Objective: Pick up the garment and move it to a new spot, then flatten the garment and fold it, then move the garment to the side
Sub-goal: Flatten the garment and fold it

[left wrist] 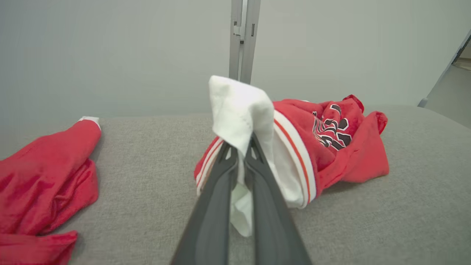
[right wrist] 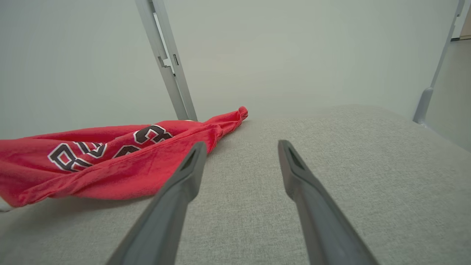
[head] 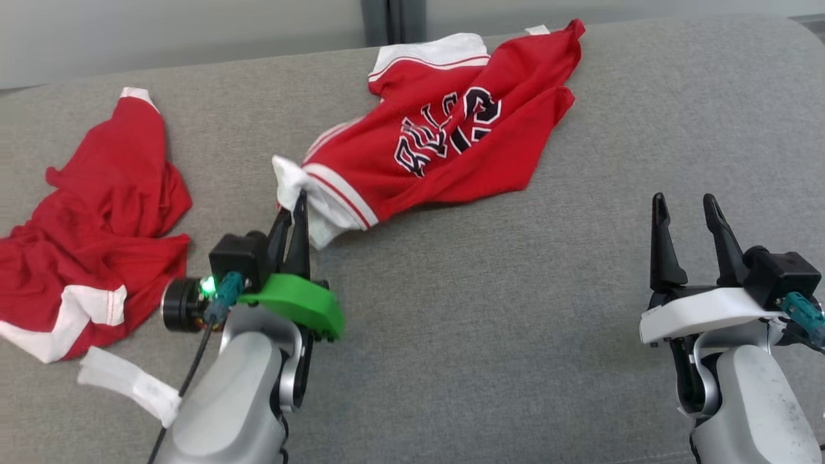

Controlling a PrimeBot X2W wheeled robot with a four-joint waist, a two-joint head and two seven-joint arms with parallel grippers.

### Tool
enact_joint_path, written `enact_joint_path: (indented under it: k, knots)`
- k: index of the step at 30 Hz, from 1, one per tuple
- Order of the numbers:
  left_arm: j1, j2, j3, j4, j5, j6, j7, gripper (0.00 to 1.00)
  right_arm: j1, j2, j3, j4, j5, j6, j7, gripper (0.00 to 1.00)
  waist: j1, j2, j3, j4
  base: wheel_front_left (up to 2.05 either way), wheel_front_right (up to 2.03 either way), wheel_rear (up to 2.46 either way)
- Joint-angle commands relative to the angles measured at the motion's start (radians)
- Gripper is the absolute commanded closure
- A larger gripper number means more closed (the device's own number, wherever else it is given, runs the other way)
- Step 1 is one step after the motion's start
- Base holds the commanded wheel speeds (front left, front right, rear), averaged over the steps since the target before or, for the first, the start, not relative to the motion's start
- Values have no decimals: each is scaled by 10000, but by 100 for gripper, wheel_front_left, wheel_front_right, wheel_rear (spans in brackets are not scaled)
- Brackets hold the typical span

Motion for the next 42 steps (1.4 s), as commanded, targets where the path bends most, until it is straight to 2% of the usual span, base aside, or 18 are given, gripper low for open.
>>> enact_joint_path:
  k: [1,2,3,4,10,13,18,23,27,34,42]
  knots:
    - [431,-35,70,46,5,50,-35,100,188,-20,14,47,-65,-1,38,0,0,0,-375,550,0,0,0]
    - [694,-95,41,204,-72,19,-34,100,205,-20,25,64,-88,-1,41,0,0,0,-421,644,0,0,0]
    - [881,-148,-30,381,-110,-6,-34,21,219,-23,29,76,-104,-1,66,0,0,0,-463,726,0,0,0]
    - [964,-191,-66,493,-159,5,-35,0,224,-23,25,80,-113,-3,86,0,0,0,-487,786,0,0,0]
    - [1396,-429,178,506,-151,192,-35,0,297,-21,-151,-2,-191,-3,176,0,0,0,-627,1177,0,0,0]
    - [1560,-482,554,-84,40,246,-37,0,387,-21,-264,-49,-242,-3,195,0,0,0,-685,1382,0,0,0]
    - [2030,-582,1236,-1581,608,9,-23,0,453,-21,-416,-165,-245,-1,174,0,0,0,-701,1757,0,0,0]
    - [2490,-719,1588,-2678,1139,-491,-22,0,561,-21,-529,-237,-270,-1,166,0,0,0,-643,2190,0,0,0]
    - [2749,-767,1697,-2874,1628,-601,-24,0,483,-21,-399,-229,-312,-1,265,0,0,0,-568,2359,0,0,0]
    - [2769,-824,1698,-2954,1773,-880,-24,0,-102,-49,-672,-120,-508,-1,590,0,0,0,-132,2625,0,0,0]
    - [2385,-832,1362,-2956,1519,-894,-24,0,-1871,-1106,-1177,1141,-948,-3,1434,0,0,0,705,2894,0,0,0]
